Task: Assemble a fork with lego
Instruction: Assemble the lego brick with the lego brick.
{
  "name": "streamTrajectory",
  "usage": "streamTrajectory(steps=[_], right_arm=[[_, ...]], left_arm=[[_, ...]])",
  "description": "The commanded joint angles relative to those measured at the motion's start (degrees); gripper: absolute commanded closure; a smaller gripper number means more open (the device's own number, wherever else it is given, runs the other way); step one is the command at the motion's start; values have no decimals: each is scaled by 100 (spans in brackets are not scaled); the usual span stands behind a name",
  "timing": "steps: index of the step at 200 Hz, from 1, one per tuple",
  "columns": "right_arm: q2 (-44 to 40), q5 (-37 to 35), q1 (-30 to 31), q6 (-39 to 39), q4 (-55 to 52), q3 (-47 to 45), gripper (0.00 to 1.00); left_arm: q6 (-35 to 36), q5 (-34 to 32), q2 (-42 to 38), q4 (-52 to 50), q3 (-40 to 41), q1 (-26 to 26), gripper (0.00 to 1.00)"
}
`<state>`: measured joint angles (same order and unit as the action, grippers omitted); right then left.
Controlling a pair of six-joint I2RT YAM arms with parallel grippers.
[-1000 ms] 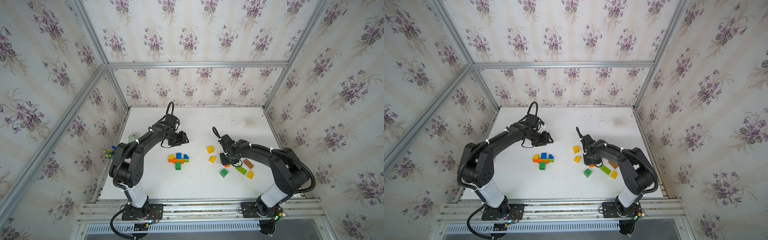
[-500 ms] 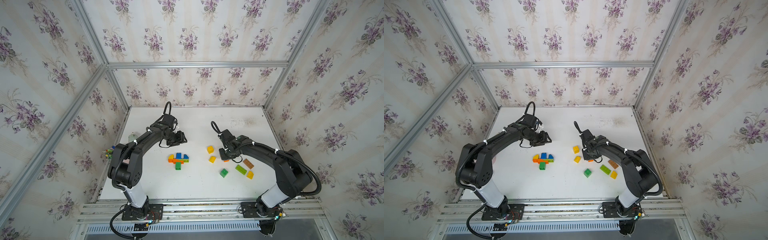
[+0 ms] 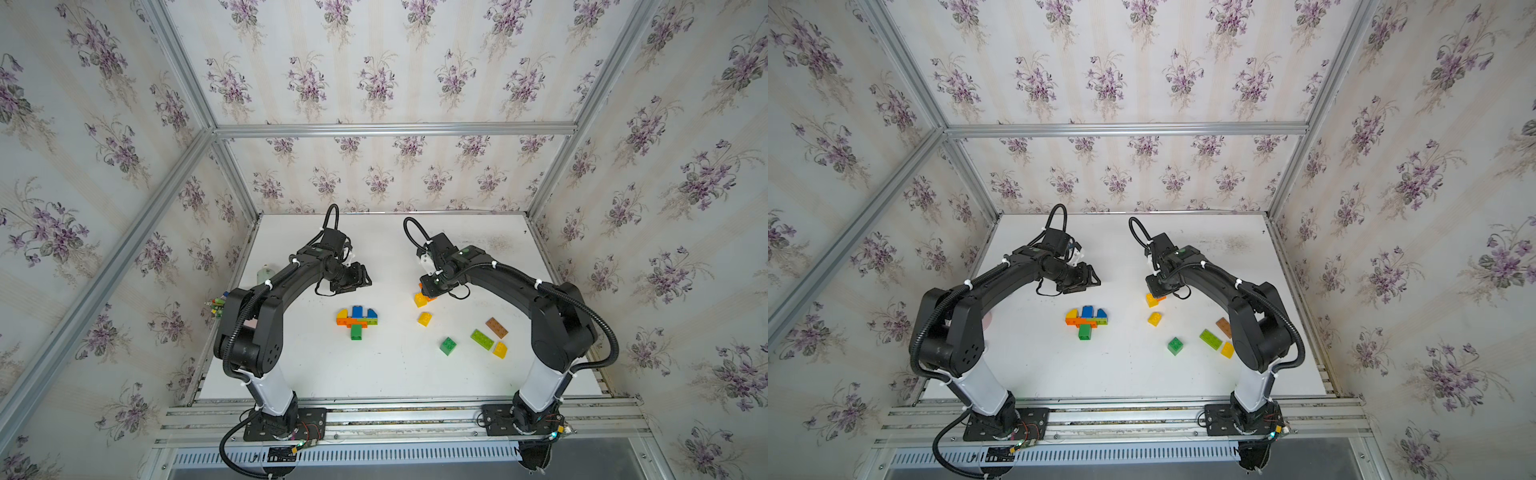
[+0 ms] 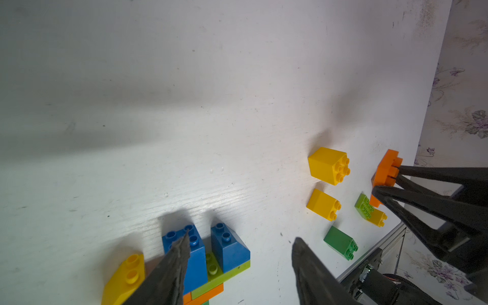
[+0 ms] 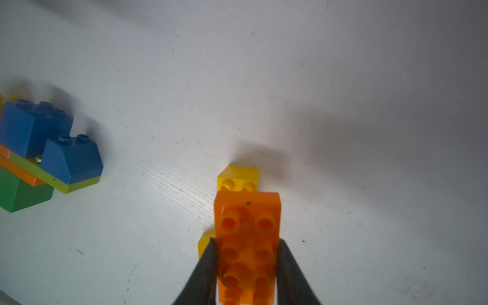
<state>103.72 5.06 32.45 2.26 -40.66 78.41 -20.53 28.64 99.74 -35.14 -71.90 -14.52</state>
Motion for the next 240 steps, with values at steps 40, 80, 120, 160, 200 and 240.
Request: streamTrajectory(steps=[40,80,120,160,200,240], right_arm=[[468,135,-1,-99,-222,321,68],[609,197,24,-35,-223,375,68],[719,193,77,7,-236,404,68],[775,78,112,89,-282,386,68],[796,-177,146,148,-397,371,68],[839,-432,296,231,-438,386,68]], left_arm=[[23,-70,16,17,44,73,36],[35,-76,45,30,82,108,36],[28,-36,71,39,63,125,36],[41,1,91,43,82,143,36],[44,31,115,43,73,152,37],[31,9,132,42,83,164,38]])
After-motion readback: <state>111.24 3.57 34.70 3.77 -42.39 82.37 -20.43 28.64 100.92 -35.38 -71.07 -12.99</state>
